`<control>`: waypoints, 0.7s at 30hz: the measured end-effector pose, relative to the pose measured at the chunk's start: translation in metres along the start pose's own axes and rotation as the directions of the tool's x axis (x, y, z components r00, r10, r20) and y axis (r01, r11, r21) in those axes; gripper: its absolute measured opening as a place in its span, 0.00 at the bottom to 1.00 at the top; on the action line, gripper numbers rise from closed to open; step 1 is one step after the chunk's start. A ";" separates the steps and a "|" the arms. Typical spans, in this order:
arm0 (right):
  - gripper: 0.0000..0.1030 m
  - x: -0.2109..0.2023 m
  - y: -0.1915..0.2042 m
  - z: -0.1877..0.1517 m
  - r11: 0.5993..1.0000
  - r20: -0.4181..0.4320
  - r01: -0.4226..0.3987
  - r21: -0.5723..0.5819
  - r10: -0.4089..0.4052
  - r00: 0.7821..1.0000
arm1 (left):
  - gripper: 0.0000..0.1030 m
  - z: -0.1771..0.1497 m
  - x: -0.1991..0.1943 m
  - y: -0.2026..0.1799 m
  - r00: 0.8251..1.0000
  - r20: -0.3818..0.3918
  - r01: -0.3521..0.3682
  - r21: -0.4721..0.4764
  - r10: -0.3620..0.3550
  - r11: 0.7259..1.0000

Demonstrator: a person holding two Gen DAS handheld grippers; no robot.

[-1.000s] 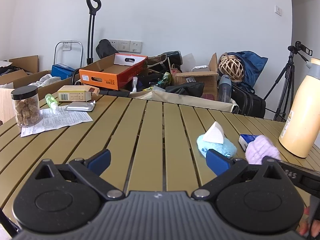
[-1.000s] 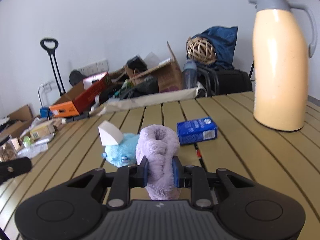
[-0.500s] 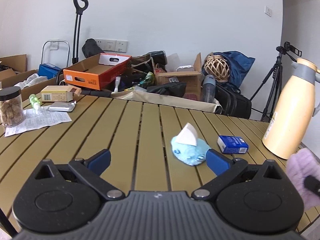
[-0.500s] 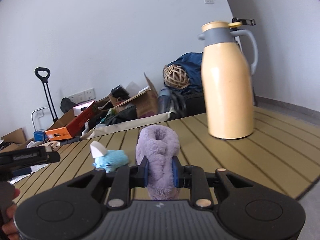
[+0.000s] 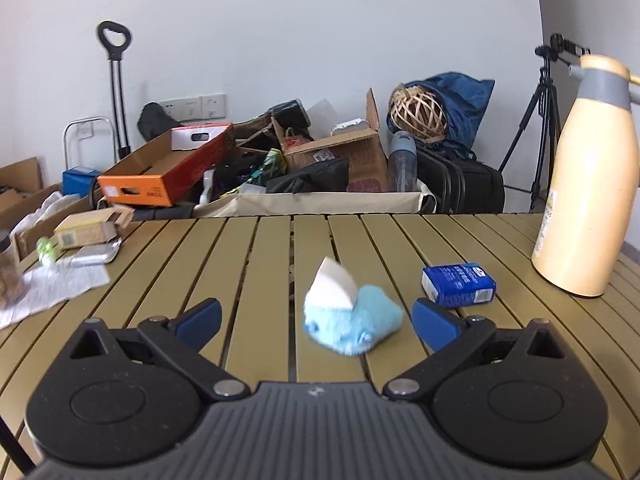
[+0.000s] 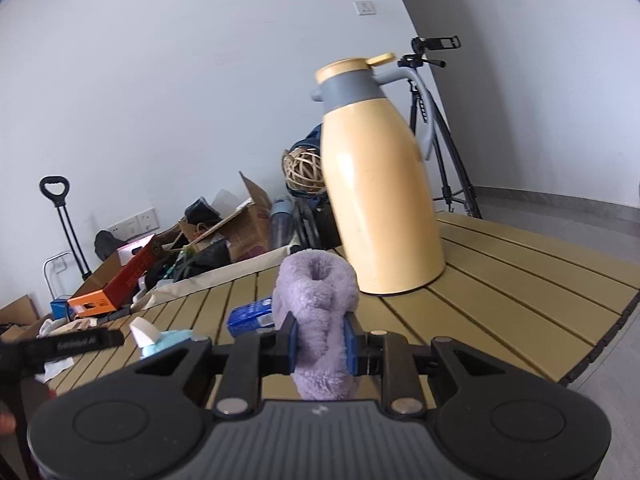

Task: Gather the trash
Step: 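Lift the lavender headband off the table with the right tool, then close the left tool on the white sponge atop the light-blue plush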

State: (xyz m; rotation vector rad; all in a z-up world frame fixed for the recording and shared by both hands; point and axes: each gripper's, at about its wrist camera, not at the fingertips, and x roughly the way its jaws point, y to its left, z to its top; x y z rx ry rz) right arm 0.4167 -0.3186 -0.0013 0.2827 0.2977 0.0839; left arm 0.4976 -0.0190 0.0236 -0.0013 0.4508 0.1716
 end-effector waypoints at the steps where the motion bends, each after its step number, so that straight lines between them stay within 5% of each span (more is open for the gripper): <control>1: 0.21 0.000 -0.004 0.000 1.000 -0.002 0.006 0.003 -0.006 1.000 | 1.00 0.003 0.008 -0.003 1.000 -0.008 -0.005 0.015 0.005 1.000; 10: 0.21 0.009 -0.021 -0.002 0.999 -0.017 0.029 0.040 -0.029 0.999 | 0.92 0.014 0.065 -0.007 0.996 -0.067 -0.058 0.014 0.058 0.998; 13: 0.21 0.009 -0.017 -0.003 0.999 -0.020 0.020 0.041 -0.019 1.000 | 0.81 0.014 0.076 -0.006 0.996 -0.085 -0.040 -0.001 0.040 0.999; 17: 0.21 0.010 -0.014 -0.004 0.999 -0.021 0.013 0.030 -0.013 1.000 | 0.31 0.013 0.084 -0.005 0.992 -0.122 0.020 0.005 -0.019 1.000; 21: 0.21 0.010 -0.015 -0.004 0.999 -0.023 0.013 0.038 -0.012 1.000 | 0.29 0.013 0.079 -0.001 0.994 -0.103 0.027 0.010 -0.026 1.000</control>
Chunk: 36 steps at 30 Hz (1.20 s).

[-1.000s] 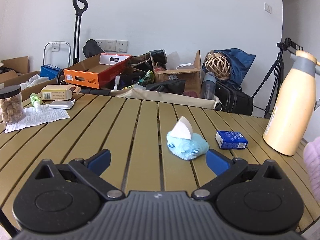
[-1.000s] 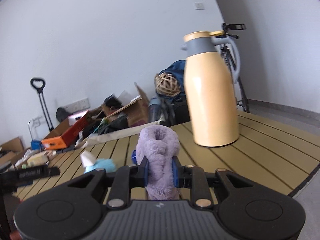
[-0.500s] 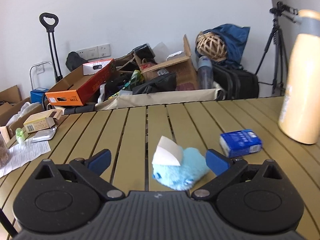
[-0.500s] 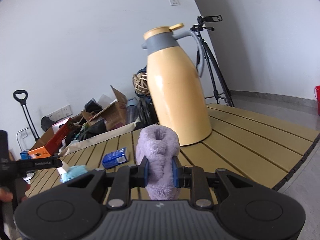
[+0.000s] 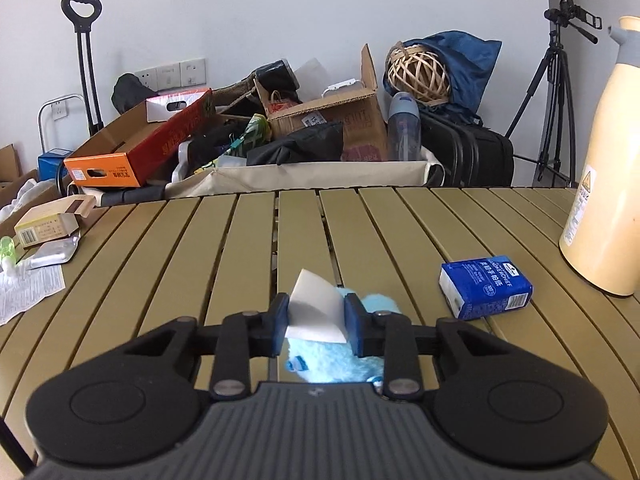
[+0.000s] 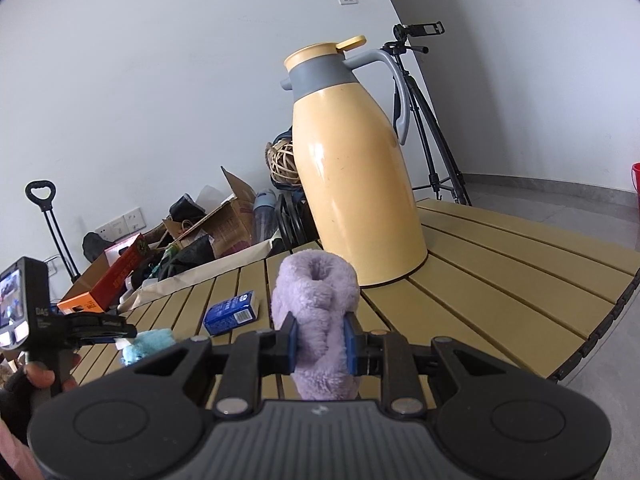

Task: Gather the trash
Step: 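Close the left tool on the white sponge atop the light-blue plush, then carry the headband and white sponge down to the black bin with both tools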

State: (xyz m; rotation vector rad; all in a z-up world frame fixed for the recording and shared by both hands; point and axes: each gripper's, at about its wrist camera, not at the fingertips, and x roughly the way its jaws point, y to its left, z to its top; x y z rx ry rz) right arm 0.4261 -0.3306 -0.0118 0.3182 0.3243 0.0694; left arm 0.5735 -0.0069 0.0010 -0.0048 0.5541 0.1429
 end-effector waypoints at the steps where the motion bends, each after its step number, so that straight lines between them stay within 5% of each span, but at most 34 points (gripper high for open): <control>1: 0.21 0.000 0.000 0.000 1.000 -0.001 -0.001 0.001 0.001 1.000 | 0.29 0.000 -0.002 0.001 1.000 0.001 -0.003 -0.001 0.003 1.000; 22: 0.21 -0.011 0.022 -0.003 0.995 -0.002 -0.086 -0.044 0.086 0.996 | 0.29 0.000 -0.100 0.015 0.994 0.078 0.075 0.001 -0.075 0.997; 36: 0.21 -0.046 0.047 -0.016 0.978 -0.004 -0.190 -0.088 0.191 0.982 | 0.29 -0.043 -0.186 0.025 0.988 0.093 0.122 0.010 -0.123 0.992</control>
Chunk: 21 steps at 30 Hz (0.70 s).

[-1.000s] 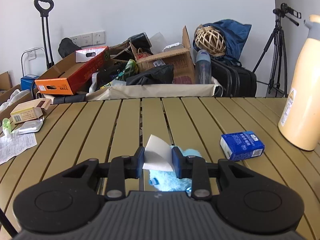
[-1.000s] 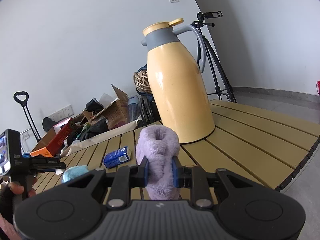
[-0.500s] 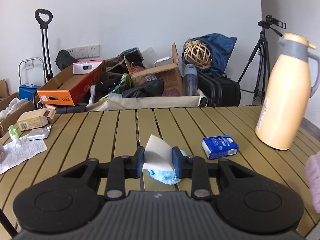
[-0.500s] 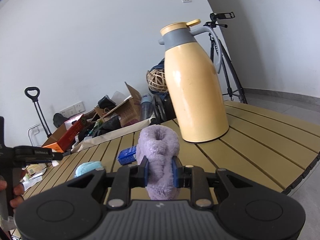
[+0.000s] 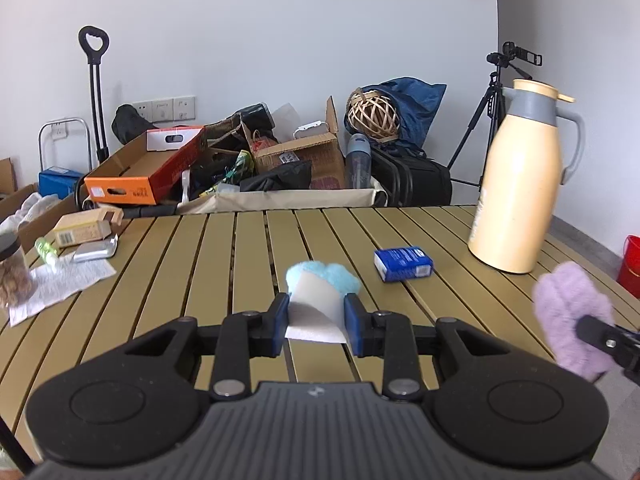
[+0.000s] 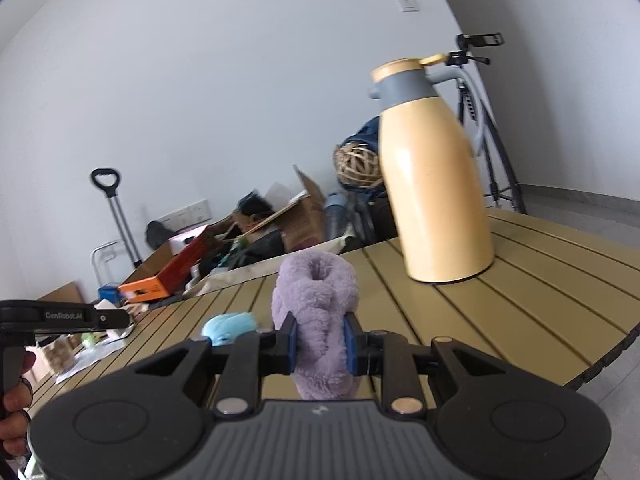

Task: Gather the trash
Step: 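Carry the headband and white sponge down to the black bin with both tools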

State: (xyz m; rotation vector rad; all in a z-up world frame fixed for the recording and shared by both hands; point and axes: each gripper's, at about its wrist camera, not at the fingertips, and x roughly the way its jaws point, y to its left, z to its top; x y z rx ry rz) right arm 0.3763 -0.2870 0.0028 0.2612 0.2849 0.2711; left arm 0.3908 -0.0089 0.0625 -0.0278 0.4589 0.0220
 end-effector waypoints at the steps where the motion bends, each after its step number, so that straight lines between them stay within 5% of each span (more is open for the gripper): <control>1: 0.21 -0.002 0.004 -0.001 1.000 0.000 -0.008 -0.008 0.008 1.000 | 0.29 -0.004 -0.006 0.001 1.000 0.002 0.002 -0.003 -0.002 1.000; 21: 0.21 -0.068 0.059 -0.042 0.987 -0.049 -0.140 -0.084 0.136 0.990 | 0.29 -0.076 -0.100 0.022 0.997 -0.019 0.076 -0.049 -0.077 0.996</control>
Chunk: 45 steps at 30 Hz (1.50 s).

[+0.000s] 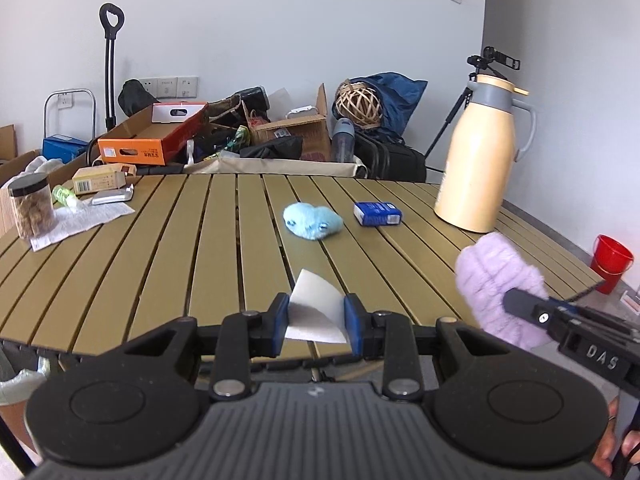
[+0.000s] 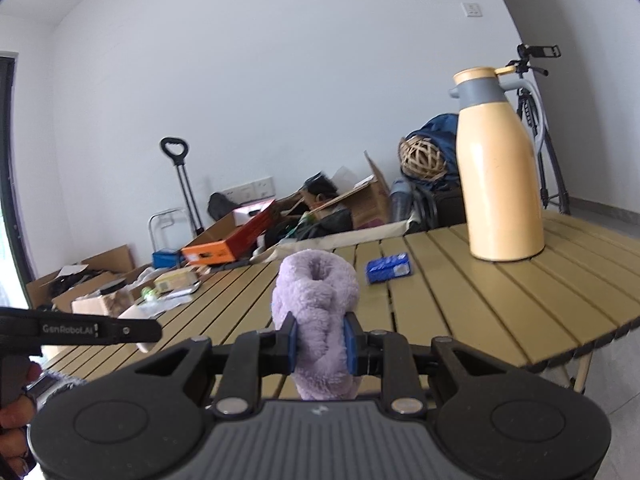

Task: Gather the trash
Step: 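Carry the headband and white sponge down to the black bin with both tools, then open the right tool over the bin to drop the lavender headband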

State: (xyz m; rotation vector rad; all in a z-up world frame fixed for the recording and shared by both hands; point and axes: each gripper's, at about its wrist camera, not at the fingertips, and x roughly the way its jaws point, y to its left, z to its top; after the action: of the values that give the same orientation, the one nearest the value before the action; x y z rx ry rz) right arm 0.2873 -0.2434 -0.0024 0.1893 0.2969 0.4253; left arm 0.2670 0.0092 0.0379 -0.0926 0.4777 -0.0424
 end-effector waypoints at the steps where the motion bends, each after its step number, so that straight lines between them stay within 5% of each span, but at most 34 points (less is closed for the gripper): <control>1: 0.21 -0.002 0.004 -0.003 1.000 -0.007 -0.006 -0.005 0.006 1.000 | 0.29 -0.004 -0.004 0.001 1.000 0.002 0.006 -0.002 -0.006 1.000; 19: 0.21 -0.022 0.035 -0.079 0.998 -0.242 -0.021 -0.062 0.006 0.970 | 0.29 -0.083 -0.011 0.002 0.990 -0.134 0.047 0.020 -0.044 0.999; 45: 0.21 0.032 0.040 -0.154 0.990 -0.529 0.062 -0.129 -0.121 0.840 | 0.29 -0.151 0.066 0.041 0.922 -0.387 -0.032 -0.059 0.006 0.998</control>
State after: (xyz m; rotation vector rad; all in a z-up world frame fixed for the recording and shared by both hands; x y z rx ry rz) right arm 0.2510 -0.1755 -0.1448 -0.0565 0.8325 0.3920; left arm 0.2568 0.0338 -0.1302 -0.1435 0.8772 -0.0262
